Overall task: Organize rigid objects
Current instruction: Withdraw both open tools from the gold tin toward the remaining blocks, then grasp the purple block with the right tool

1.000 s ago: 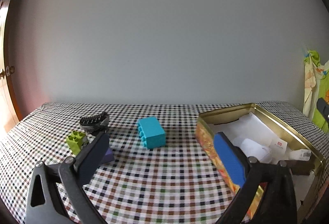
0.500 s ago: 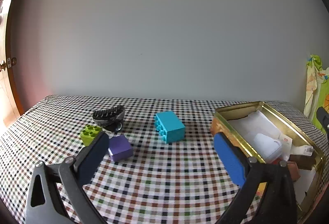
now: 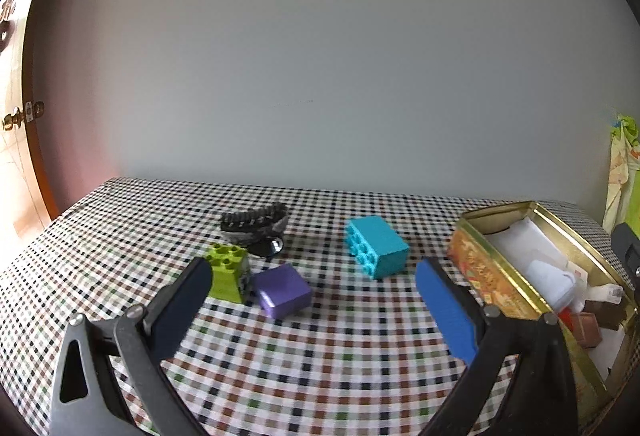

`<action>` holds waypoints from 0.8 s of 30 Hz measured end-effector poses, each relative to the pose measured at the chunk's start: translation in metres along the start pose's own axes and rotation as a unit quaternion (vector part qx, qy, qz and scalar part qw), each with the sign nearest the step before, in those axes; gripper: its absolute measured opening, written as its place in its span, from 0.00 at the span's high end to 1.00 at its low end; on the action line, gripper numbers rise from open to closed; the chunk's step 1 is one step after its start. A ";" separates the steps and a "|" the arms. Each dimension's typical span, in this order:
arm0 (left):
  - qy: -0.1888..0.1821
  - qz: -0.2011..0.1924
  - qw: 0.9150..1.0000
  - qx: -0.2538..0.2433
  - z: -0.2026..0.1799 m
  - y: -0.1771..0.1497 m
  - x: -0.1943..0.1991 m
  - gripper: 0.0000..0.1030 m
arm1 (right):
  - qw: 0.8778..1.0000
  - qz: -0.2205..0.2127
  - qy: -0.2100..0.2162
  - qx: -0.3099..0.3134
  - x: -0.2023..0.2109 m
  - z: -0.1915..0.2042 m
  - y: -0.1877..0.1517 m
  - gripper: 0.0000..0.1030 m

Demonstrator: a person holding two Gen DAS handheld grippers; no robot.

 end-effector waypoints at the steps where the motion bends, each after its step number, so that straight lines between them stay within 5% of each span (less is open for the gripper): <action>1: 0.002 0.001 1.000 0.001 0.003 0.001 0.000 0.00 | 1.000 0.001 0.003 0.001 0.000 0.003 0.000 0.20; 24: 0.115 0.030 0.991 0.055 0.137 0.013 -0.005 0.00 | 0.990 0.094 0.097 0.043 -0.027 0.124 -0.024 0.20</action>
Point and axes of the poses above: each gripper's, at about its wrist camera, not at the fingertips, and x roughly against the way its jaws point, z to its left, y to its top, the point moved 5 cm from there along -x, roughly the way its jaws point, and after that the axes turned 11 degrees about -y, right-handed, at the moved point
